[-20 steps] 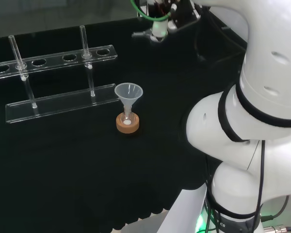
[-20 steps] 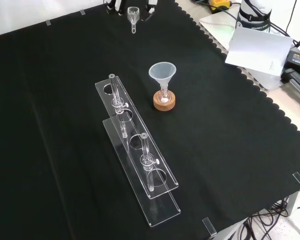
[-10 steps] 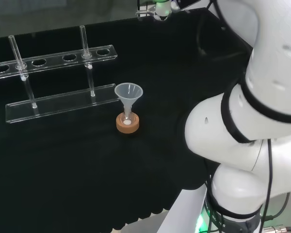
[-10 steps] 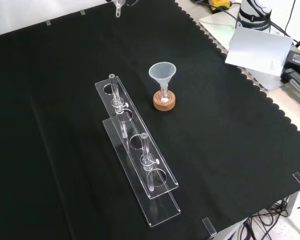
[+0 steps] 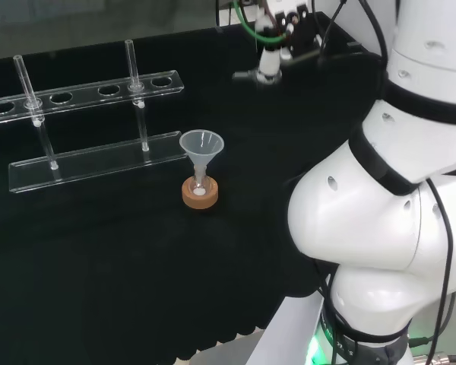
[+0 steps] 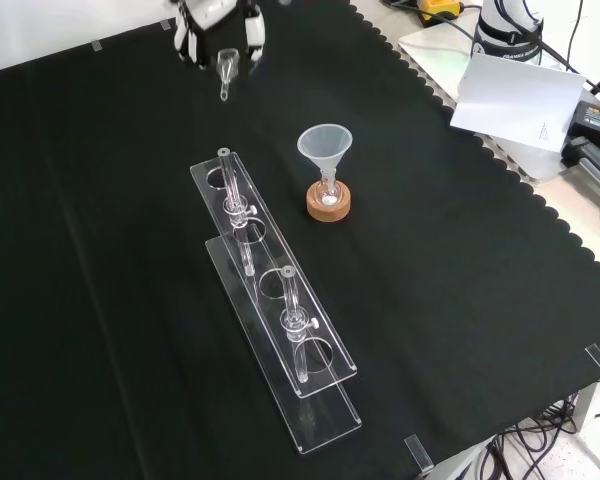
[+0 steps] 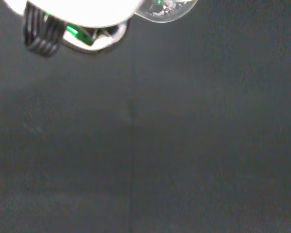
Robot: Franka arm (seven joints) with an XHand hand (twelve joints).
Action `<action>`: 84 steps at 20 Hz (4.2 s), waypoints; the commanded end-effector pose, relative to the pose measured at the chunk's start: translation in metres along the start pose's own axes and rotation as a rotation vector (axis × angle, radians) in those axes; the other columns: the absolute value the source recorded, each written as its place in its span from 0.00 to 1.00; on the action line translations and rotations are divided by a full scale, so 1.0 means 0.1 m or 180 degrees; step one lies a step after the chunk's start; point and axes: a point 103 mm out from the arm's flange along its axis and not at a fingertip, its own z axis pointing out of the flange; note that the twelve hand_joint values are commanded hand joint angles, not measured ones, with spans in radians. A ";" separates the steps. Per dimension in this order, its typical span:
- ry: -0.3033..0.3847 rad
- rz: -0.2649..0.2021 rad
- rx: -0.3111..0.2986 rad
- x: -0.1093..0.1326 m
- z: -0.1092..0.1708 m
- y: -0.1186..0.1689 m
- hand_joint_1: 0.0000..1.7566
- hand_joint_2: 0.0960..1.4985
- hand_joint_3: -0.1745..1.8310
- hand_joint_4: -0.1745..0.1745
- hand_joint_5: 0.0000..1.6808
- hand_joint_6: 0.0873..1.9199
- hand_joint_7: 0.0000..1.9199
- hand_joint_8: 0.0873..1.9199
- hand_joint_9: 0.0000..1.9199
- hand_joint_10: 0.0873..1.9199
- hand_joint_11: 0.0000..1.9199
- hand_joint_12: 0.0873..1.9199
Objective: Put the weighing funnel back on the table.
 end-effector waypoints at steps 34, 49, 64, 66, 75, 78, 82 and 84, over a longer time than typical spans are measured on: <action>-0.0227 -0.0177 -0.0050 0.61 0.77 1.18 0.65 0.37 0.48 0.75 0.71 0.42 0.29 0.32 0.46 0.14 0.41 0.52; -0.0229 -0.0214 -0.0049 0.73 0.89 1.33 0.65 0.37 0.48 0.73 0.71 0.43 0.29 0.32 0.46 0.14 0.41 0.52; -0.0241 -0.0239 -0.0075 0.89 0.92 1.40 0.65 0.37 0.48 0.70 0.71 0.43 0.29 0.32 0.46 0.14 0.41 0.52; -0.0225 -0.0244 -0.0071 0.88 0.93 1.42 0.65 0.37 0.48 0.70 0.71 0.43 0.29 0.32 0.46 0.14 0.41 0.52; -0.0218 -0.0246 -0.0080 0.93 0.94 1.45 0.65 0.37 0.48 0.69 0.71 0.43 0.29 0.32 0.46 0.14 0.41 0.52; -0.0234 -0.0243 -0.0071 0.95 0.94 1.46 0.65 0.37 0.48 0.69 0.71 0.43 0.29 0.32 0.46 0.14 0.41 0.52; -0.0216 -0.0256 -0.0051 0.95 0.96 1.49 0.65 0.37 0.48 0.68 0.71 0.43 0.29 0.32 0.46 0.14 0.41 0.52; -0.0232 -0.0250 -0.0064 0.98 0.95 1.49 0.65 0.37 0.48 0.68 0.71 0.43 0.29 0.32 0.46 0.14 0.41 0.52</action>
